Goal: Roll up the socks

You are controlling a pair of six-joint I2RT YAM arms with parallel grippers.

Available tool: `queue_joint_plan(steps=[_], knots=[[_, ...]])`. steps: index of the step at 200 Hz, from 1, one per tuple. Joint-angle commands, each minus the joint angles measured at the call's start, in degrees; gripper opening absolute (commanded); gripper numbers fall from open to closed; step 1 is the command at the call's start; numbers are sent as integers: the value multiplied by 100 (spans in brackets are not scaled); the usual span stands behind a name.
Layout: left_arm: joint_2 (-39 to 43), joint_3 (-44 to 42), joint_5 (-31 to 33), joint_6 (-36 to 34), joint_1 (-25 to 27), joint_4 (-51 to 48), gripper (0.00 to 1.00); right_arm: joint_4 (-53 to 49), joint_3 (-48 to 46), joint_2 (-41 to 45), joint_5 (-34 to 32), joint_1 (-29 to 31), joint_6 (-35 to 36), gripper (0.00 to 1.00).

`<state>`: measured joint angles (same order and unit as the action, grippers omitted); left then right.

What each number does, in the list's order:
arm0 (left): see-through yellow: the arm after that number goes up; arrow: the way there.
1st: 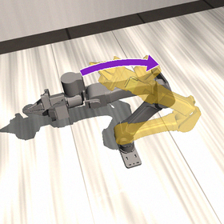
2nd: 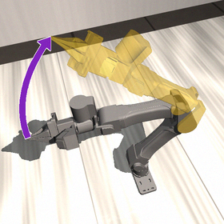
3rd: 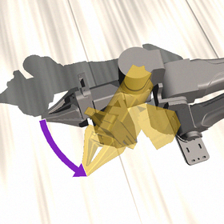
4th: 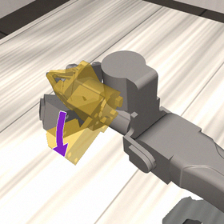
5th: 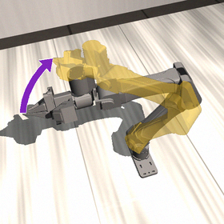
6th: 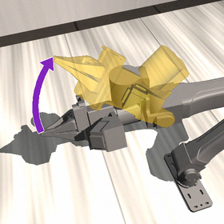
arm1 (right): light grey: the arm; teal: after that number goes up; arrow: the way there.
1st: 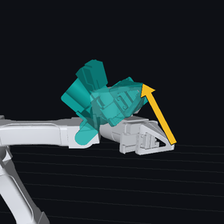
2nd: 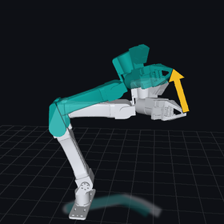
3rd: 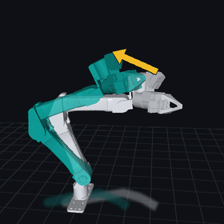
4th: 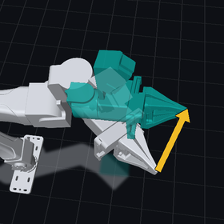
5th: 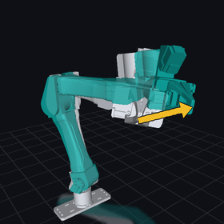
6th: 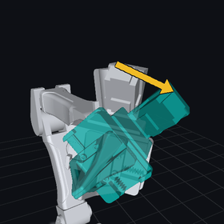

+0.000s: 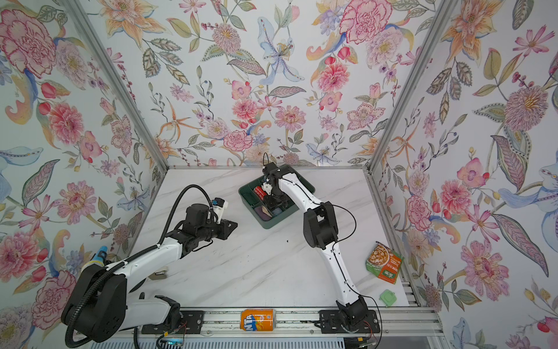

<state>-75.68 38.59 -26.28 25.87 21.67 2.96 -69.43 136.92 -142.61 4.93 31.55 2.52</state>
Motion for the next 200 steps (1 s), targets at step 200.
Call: queue_joint_plan(steps=[200], knots=[[1491, -985, 708, -132, -171, 754, 20, 5945, -7451, 6132, -627, -1161, -1206, 58]])
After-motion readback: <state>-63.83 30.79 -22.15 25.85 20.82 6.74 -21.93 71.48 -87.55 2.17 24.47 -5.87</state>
